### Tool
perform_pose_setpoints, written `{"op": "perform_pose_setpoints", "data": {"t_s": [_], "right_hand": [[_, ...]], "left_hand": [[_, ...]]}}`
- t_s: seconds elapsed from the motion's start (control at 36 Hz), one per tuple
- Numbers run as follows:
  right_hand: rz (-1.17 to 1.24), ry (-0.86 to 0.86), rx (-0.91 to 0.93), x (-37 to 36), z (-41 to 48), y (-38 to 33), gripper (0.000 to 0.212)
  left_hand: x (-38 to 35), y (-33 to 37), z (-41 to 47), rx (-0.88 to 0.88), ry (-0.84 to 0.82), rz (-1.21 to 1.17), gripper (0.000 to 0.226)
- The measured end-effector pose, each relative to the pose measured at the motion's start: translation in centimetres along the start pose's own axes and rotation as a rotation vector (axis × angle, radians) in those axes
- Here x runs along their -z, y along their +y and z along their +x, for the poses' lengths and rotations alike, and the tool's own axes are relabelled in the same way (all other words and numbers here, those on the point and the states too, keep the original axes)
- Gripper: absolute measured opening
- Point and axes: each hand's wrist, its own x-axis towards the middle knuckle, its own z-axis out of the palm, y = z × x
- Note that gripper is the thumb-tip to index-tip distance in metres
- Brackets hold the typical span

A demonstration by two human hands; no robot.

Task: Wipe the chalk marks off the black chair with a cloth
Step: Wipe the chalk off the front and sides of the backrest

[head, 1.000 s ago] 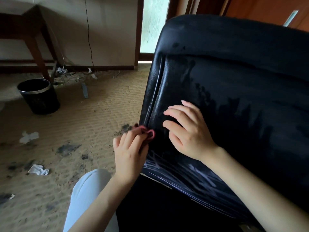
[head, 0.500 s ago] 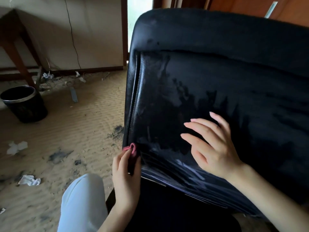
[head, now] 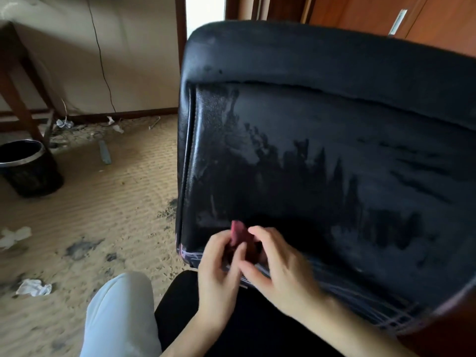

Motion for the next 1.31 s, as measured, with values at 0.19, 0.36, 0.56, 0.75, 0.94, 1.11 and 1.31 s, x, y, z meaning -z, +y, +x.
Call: {"op": "perform_pose_setpoints", "data": {"t_s": [0.19,0.36,0.56,0.75,0.94,1.11,1.31], "right_hand": [[0.388,0.141,-0.080,-2.8,2.5,-3.2,0.034],[-0.100,0.501,0.330,1.3,8.6,-2.7,0.035],[-0.425,0.450,0.422,0.1,12.5,-1.6,0.024],[-0.440,0.226,0.518,-5.0,6.6,0.4,0.019],[-0.603,0.030,0.607,-6.6,2.8,0.7,0.035],[-0.669,0.082,0.677,-5.3,5.5,-0.6,0.029],[-0.887,-0.089,0.595,-0.6,0.6,6.1,0.024]], "left_hand": [[4.9,2.5,1.0,0.145,-0.088,-0.194,0.025],[8.5,0.0,5.0,0.058,0.157,0.118,0.014],[8.7,-3.2,5.9,0.105,0.024,0.256,0.020],[8.6,-3.4,6.3,0.093,-0.006,0.294,0.024],[8.6,-3.3,6.3,0.084,-0.009,0.301,0.026],[8.7,-3.5,6.6,0.079,-0.033,0.347,0.027],[8.3,-4.0,6.3,0.046,-0.002,0.371,0.014]]}}
